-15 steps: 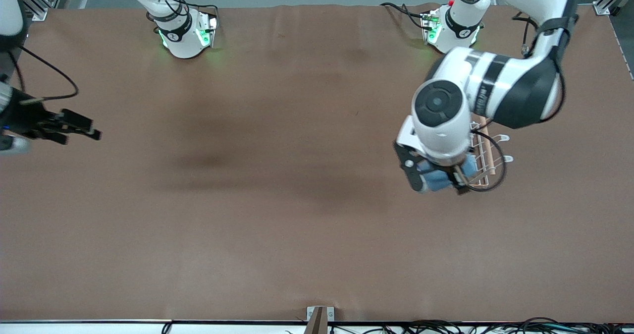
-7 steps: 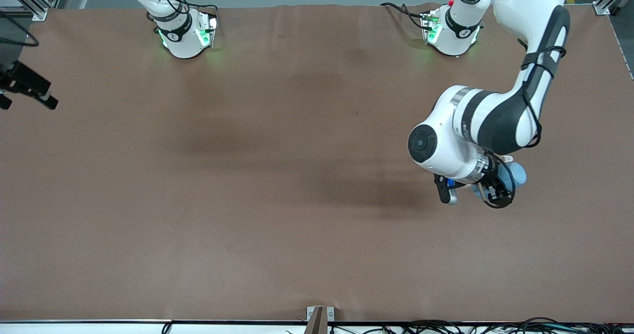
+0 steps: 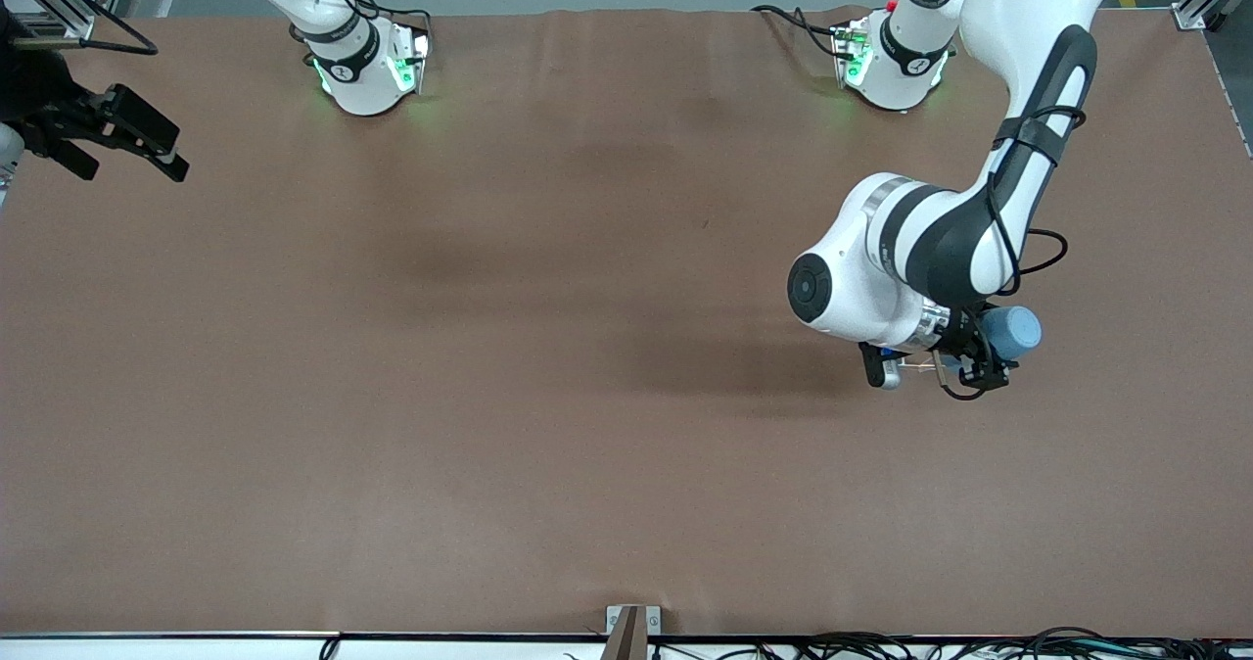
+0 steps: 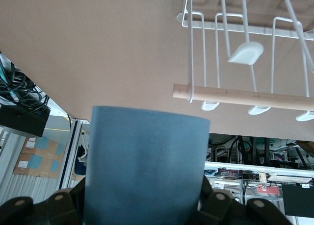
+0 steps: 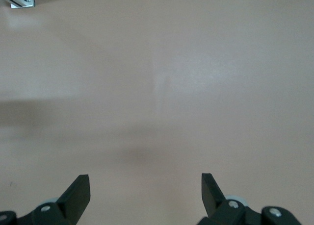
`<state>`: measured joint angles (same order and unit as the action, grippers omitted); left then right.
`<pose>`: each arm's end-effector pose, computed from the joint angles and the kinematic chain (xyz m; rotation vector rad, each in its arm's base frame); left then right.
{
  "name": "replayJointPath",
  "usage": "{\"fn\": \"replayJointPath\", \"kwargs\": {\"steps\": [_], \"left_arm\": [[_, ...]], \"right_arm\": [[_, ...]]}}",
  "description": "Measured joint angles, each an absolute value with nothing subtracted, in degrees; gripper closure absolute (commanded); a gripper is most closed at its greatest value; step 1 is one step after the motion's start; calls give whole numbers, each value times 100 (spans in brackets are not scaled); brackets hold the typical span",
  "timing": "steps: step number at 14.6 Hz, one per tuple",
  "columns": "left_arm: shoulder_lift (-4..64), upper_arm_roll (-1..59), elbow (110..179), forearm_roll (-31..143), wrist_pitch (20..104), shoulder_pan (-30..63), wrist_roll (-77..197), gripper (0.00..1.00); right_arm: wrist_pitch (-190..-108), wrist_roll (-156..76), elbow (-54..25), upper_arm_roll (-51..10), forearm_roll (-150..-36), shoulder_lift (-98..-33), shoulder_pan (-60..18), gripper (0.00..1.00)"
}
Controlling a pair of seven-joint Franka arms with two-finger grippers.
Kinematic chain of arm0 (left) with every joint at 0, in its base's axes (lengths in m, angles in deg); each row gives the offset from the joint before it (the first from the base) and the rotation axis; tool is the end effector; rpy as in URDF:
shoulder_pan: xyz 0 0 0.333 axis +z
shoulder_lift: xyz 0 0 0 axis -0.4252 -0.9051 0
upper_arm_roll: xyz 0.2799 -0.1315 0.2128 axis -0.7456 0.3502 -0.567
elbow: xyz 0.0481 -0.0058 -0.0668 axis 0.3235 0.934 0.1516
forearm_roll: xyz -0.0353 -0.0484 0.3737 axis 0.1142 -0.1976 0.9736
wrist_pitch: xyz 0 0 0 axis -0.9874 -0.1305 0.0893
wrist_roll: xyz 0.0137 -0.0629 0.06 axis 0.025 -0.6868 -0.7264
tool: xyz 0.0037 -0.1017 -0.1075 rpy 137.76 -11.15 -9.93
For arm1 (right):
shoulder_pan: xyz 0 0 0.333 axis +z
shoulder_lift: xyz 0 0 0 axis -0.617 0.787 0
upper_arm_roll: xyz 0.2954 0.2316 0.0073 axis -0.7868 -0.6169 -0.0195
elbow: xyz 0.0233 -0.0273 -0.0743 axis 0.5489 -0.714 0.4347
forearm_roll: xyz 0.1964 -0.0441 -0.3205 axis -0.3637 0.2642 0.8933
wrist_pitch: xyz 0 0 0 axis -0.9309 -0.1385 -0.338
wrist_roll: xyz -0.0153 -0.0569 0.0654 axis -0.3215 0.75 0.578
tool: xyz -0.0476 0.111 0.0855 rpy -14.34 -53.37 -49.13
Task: Hang cup on cup holder
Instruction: 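Carry the cup with the left gripper to the cup holder hooks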
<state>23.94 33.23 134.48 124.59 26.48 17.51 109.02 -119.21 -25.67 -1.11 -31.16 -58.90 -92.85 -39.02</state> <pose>0.6372 -0.1585 0.3815 -1.6519 1.5259 0.8170 0.5052 0.0497 0.7112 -3.0850 0.1191 -0.1088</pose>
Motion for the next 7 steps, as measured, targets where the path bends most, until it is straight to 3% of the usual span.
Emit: {"fn": "replayJointPath", "kwargs": {"steps": [7], "left_arm": [[2392, 3348, 13867, 12714, 2533, 1441, 10886, 37]], "right_arm": [[-11932, -2941, -110, -3043, -5857, -9248, -3923, 0]]}}
